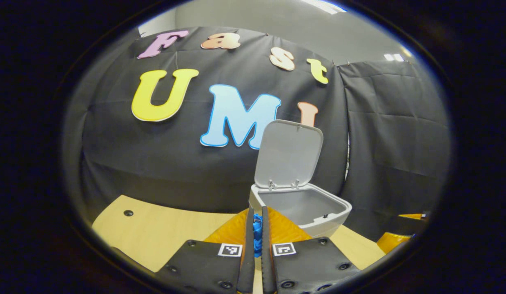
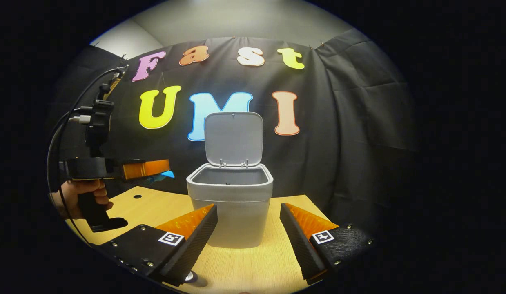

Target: Press the lid of the desktop garbage bin to open it, pick up the crumpled paper on the desktop and throw it into the bin, then pick up the pop can on the desktop and drop it into the bin, and finally close the garbage bin lid.

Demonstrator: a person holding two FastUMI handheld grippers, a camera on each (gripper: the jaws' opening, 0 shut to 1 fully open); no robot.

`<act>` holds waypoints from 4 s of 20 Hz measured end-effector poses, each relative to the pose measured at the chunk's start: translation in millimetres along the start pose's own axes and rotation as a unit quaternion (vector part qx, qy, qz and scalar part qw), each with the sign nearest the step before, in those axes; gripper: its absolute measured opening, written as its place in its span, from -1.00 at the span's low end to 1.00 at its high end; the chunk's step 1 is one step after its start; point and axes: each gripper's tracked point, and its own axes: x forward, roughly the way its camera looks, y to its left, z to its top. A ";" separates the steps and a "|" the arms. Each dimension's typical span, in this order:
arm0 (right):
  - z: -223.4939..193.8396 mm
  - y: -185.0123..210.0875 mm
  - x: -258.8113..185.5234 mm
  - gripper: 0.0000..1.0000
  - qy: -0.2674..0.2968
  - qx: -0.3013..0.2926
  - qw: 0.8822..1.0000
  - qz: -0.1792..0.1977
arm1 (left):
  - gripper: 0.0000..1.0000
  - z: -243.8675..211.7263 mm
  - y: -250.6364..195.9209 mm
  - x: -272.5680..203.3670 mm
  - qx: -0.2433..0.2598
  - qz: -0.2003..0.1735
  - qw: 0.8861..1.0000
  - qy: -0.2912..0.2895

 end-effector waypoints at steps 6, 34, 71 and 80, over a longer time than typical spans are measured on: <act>-6.4 -15.8 -7.3 0.96 0.005 0.005 1.000 -0.016 | -0.74 14.7 -34.0 40.6 0.017 -0.024 0.999 -0.023; -18.0 -21.5 -12.1 0.96 0.019 0.009 0.999 -0.028 | 1.00 -18.7 -47.3 84.9 0.069 -0.022 0.997 0.011; -162.1 125.4 -33.8 0.97 0.209 -0.035 0.962 0.171 | 1.00 -14.5 68.2 -148.6 0.092 0.126 0.987 -0.029; -199.6 126.4 -30.1 0.97 0.272 -0.050 0.942 0.189 | 0.92 -3.4 75.7 -178.9 0.091 0.140 0.985 -0.042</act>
